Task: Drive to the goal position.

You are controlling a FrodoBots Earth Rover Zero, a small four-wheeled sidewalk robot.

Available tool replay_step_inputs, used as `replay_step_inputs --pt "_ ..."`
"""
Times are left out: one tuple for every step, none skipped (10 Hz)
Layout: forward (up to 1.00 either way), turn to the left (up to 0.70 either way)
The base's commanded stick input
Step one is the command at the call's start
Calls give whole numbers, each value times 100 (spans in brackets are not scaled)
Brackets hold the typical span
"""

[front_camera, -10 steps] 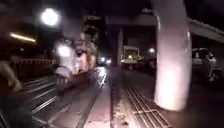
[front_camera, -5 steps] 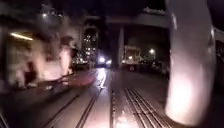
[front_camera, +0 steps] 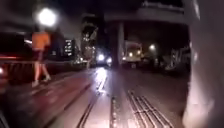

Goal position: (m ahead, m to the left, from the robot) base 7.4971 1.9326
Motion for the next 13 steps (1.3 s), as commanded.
replay_step_inputs --pt "70 0" --pt "70 0" --pt "70 0" --pt "70 0" --pt "70 0" --pt "70 0" --pt "70 0" --pt "70 0" --pt "70 0" --pt "70 0" --pt "70 0" --pt "70 0" --pt "70 0"
